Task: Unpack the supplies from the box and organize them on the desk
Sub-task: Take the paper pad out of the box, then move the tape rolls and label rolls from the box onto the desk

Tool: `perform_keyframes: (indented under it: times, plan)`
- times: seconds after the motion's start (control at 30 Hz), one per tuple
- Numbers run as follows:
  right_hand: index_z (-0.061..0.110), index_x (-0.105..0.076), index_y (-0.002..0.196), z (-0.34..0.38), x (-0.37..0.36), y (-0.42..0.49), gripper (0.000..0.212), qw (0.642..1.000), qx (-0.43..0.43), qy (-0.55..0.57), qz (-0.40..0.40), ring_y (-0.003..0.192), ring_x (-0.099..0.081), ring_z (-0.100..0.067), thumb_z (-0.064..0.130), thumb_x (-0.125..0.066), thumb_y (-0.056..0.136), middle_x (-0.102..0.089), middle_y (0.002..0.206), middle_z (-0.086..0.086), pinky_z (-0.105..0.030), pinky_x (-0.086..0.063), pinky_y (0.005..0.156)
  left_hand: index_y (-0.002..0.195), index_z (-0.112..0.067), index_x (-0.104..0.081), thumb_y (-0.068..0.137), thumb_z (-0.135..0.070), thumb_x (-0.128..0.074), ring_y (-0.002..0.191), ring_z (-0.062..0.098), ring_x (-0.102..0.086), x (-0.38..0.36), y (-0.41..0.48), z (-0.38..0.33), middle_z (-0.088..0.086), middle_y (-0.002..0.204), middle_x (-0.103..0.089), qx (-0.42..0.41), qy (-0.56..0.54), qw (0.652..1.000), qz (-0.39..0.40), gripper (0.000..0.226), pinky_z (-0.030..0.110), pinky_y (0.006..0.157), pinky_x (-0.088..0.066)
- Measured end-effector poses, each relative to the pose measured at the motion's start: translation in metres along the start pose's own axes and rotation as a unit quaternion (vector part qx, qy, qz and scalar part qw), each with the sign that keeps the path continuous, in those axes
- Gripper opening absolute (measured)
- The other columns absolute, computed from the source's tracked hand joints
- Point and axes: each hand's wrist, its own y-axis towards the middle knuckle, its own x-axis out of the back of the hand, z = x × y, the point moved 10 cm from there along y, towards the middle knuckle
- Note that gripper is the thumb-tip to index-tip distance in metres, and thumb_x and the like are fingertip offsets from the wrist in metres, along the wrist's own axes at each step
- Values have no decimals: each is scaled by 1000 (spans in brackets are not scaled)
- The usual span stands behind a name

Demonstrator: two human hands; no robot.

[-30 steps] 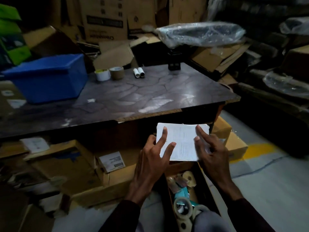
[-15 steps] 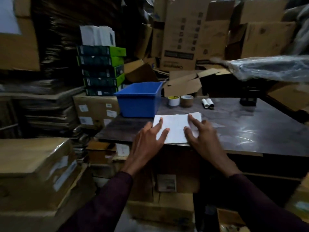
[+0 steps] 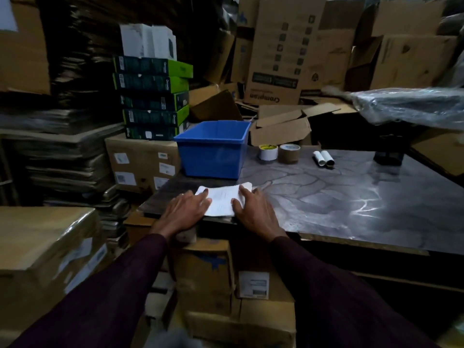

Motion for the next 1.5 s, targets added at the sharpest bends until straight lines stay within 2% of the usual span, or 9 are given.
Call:
perform_keyframes:
  times: [0.2, 0.33, 0.43, 0.63, 0.83, 0.93, 1.03, 1.23, 1.5]
  plan:
    - [22, -63, 127, -2, -4, 0, 46, 995, 9, -83, -49, 125, -43, -35, 49, -43, 96, -48, 132, -16, -45, -37, 106, 144, -40, -39, 99, -55, -27, 113, 31, -43, -5, 6, 18, 7, 116, -38, -2, -18, 1000, -6, 49, 47, 102, -37]
    - [27, -58, 133, -5, -8, 2, 50, 991, 0, -132, -37, 133, -34, -35, 53, -35, 97, -40, 147, -19, -49, -30, 108, 150, -48, -20, 99, -60, -14, 147, 27, -7, -17, 6, 15, -5, 160, -11, 2, 9, 1000, 26, 53, 57, 115, -5]
    - [27, -50, 142, -3, -10, 1, 56, 990, 0, -136, -22, 149, -18, -35, 55, -29, 98, -16, 165, -16, -53, -20, 115, 152, -47, -9, 95, -67, -6, 151, 19, 7, -23, 6, 14, -12, 164, 0, -12, 46, 998, 37, 61, 57, 118, 3]
    - [20, -22, 158, -3, -24, 2, 71, 988, 13, -143, 50, 154, -8, -26, 59, -18, 99, -11, 168, -5, -50, -9, 124, 153, -44, -5, 90, -74, -3, 152, 19, 4, -29, 7, 16, -14, 164, -2, -14, 54, 996, 66, 70, 57, 119, 5]
    - [18, -11, 160, -1, -17, -1, 76, 993, 30, -110, 26, 155, 2, -23, 63, -18, 99, 0, 168, -3, -48, -2, 125, 154, -40, -2, 90, -73, -5, 152, 19, 4, -28, 7, 15, -13, 164, 0, -18, 45, 997, 68, 73, 58, 119, 2]
    - [16, -12, 160, 1, -8, -16, 76, 994, 49, -99, 11, 155, 3, -20, 63, -22, 100, -1, 169, -3, -46, -1, 125, 155, -33, -5, 85, -77, 4, 152, 22, 1, -25, 11, 15, -10, 164, -3, -38, 54, 997, 44, 83, 62, 118, -3]
    - [14, -17, 159, -6, 5, -42, 73, 993, 79, -86, -8, 155, -2, -18, 58, -29, 102, -7, 168, -3, -44, -3, 126, 154, -26, -22, 98, -61, -15, 151, 25, -9, -1, 11, -1, -1, 164, -13, -88, 71, 991, -77, 66, 67, 115, -12]
    - [13, -34, 154, -57, 49, -115, 61, 968, 196, -137, -79, 153, -18, -18, 44, -43, 102, -28, 163, -4, -41, -14, 125, 142, -15, -48, 101, -52, -27, 145, 20, -30, 39, -55, -102, 4, 152, -42, -220, -12, 936, -274, 59, 48, 117, -18]
    - [13, -53, 136, -206, 139, -226, 41, 944, 117, -217, -218, 140, -42, -23, 31, -49, 100, -49, 148, -8, -42, -28, 120, 142, -19, -49, 97, -41, -46, 146, 14, -30, -70, -176, -262, -3, 152, -43, -344, -61, 913, -211, 50, 54, 117, -21]
